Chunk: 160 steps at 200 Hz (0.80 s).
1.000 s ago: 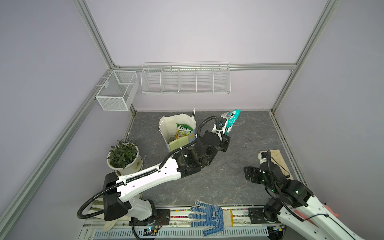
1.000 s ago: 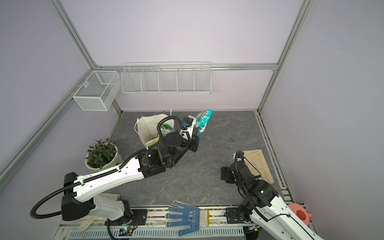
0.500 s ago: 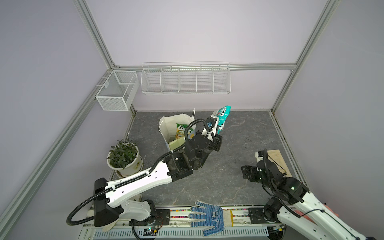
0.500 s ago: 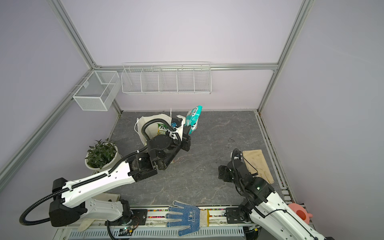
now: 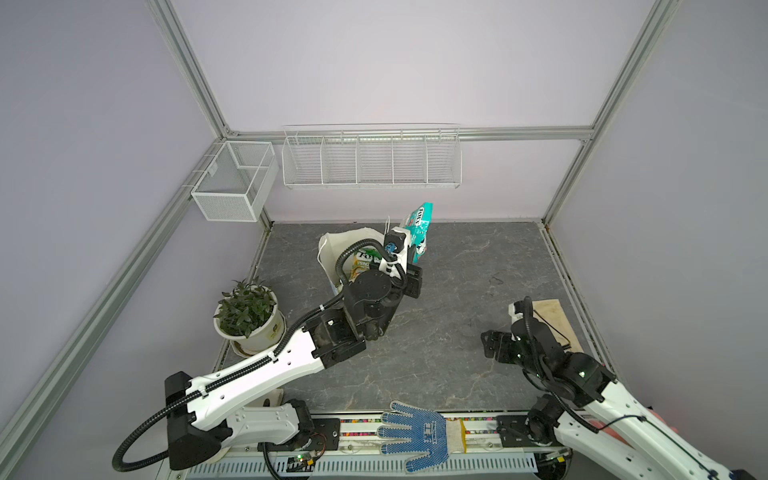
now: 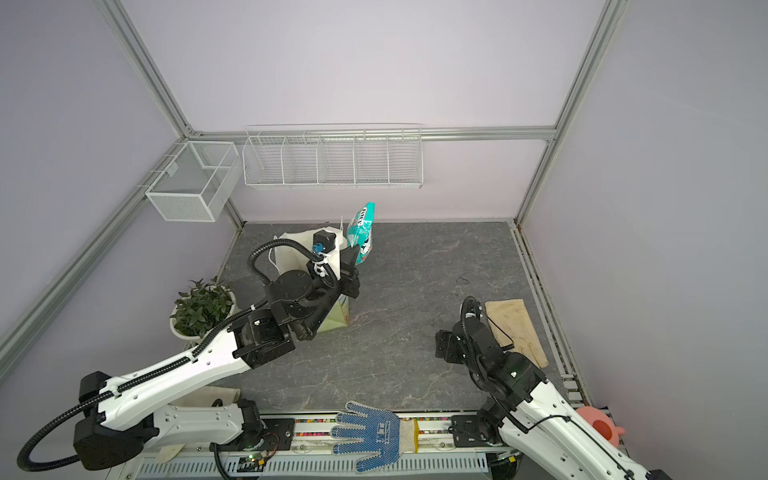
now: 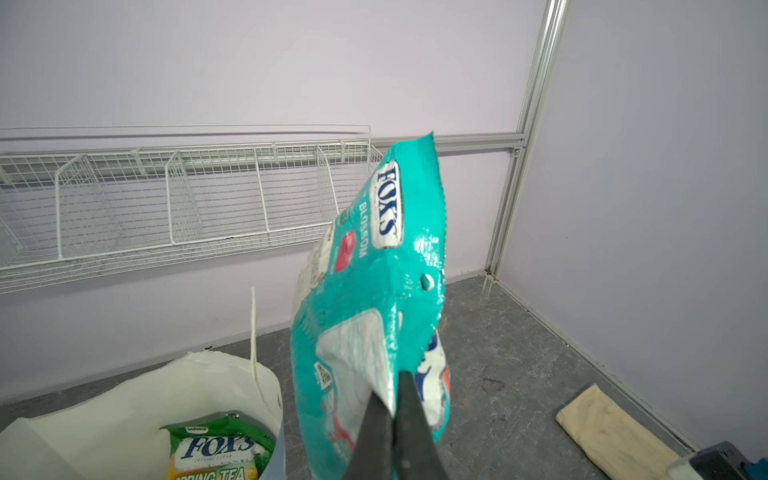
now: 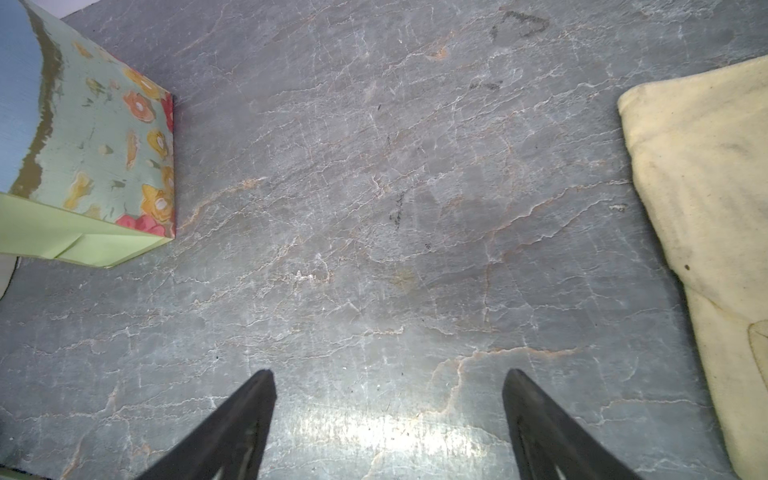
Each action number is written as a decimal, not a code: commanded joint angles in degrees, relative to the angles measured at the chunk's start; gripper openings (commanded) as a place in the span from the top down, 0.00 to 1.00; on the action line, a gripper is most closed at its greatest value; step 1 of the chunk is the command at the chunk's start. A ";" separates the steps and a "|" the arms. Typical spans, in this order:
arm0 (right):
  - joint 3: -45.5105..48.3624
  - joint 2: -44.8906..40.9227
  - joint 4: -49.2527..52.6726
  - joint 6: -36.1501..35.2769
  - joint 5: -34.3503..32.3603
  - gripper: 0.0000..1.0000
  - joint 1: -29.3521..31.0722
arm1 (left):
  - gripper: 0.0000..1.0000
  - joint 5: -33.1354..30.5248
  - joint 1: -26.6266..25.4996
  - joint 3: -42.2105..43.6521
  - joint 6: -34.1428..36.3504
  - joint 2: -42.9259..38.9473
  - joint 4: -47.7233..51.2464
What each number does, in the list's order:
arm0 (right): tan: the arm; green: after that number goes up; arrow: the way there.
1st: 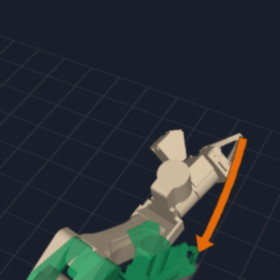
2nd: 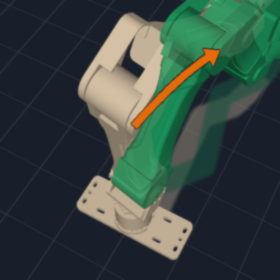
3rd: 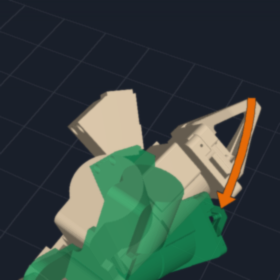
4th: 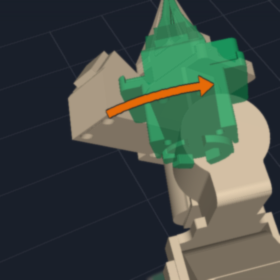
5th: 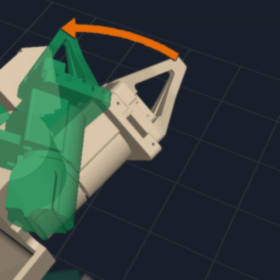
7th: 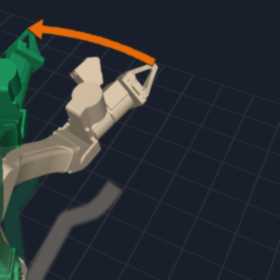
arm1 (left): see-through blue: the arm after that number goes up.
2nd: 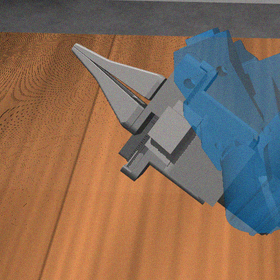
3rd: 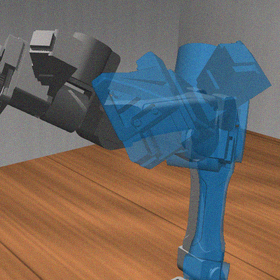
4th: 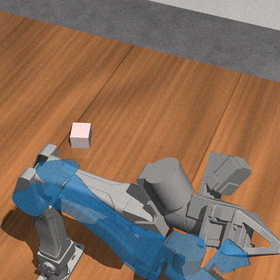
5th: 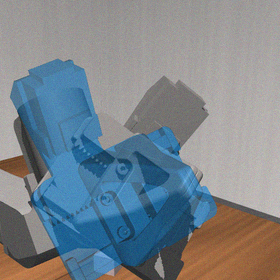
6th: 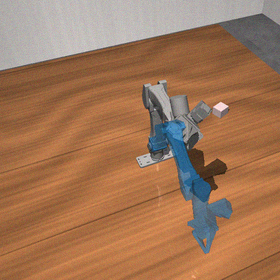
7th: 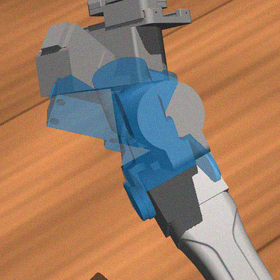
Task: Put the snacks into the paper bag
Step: 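Carry the teal packet with the left gripper toward the paper bag opening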
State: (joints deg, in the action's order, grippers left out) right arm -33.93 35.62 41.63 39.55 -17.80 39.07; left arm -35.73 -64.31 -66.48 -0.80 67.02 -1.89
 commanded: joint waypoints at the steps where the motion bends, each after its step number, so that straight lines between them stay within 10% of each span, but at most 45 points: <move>1: 0.53 0.85 -1.70 1.31 1.10 0.11 -0.25 | 1.00 -1.28 0.42 0.76 1.47 -2.47 -3.46; 160: 0.64 3.55 -3.24 2.16 2.47 0.11 -0.22 | 1.00 -2.41 6.18 7.95 0.76 -12.26 -3.41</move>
State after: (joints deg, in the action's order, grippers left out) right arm -33.93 38.63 39.62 40.56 -16.16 39.09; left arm -38.13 -59.27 -59.42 0.16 56.58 -3.55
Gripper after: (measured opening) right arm 0.884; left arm 0.047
